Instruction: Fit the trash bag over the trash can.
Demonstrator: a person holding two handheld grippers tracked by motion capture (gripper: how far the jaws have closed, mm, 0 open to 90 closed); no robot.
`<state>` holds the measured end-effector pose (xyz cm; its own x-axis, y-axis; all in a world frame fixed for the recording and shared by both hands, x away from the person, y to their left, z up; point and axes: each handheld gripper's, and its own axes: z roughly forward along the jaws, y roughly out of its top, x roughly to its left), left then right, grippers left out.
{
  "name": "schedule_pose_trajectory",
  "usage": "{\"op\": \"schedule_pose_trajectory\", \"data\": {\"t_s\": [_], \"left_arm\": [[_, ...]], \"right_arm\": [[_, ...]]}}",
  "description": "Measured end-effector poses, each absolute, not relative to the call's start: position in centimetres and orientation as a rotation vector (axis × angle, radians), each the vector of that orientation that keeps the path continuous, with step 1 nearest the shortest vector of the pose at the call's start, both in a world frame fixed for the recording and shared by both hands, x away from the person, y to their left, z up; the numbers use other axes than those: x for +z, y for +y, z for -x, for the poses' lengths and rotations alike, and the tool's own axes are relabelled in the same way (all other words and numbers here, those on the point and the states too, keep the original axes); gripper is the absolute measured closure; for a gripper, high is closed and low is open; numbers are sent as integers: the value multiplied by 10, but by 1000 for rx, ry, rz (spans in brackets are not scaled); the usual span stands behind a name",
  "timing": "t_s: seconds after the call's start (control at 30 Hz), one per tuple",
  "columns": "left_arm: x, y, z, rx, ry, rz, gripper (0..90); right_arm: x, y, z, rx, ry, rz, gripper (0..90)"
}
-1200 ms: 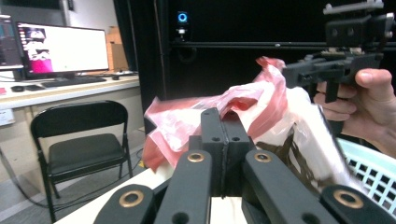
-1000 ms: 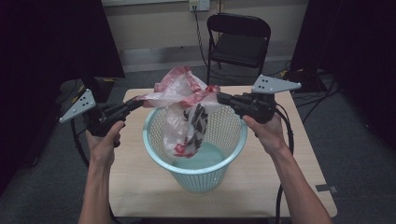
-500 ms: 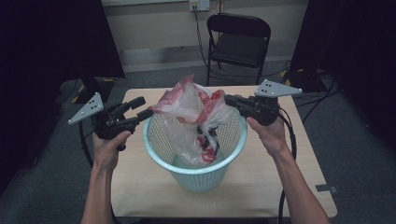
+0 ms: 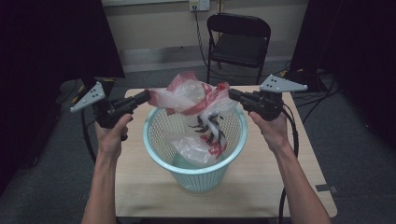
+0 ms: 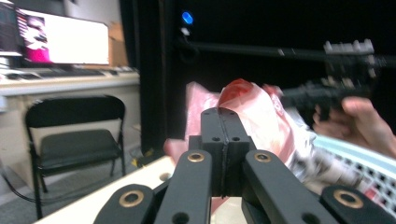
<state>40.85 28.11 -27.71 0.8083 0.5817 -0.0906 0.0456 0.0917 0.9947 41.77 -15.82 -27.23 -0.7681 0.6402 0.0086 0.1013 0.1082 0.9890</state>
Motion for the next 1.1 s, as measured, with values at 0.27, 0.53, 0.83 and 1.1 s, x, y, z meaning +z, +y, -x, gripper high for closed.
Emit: {"op": "schedule_pose_trajectory", "data": {"t_s": [0.27, 0.53, 0.83, 1.1], "left_arm": [[-301, 287, -418, 414, 620, -1473, 900], [-300, 292, -421, 427, 641, -1464, 900], [-303, 279, -430, 399, 626, -1480, 900], [-292, 262, -438, 393, 604, -1495, 900]], "right_arm": [[-294, -173, -419, 1678, 2007, -772, 677], [-295, -182, -410, 1651, 1989, -818, 399], [-270, -168, -410, 1727, 1966, -727, 375], [-258, -122, -440, 1674, 2107, -670, 332]]}}
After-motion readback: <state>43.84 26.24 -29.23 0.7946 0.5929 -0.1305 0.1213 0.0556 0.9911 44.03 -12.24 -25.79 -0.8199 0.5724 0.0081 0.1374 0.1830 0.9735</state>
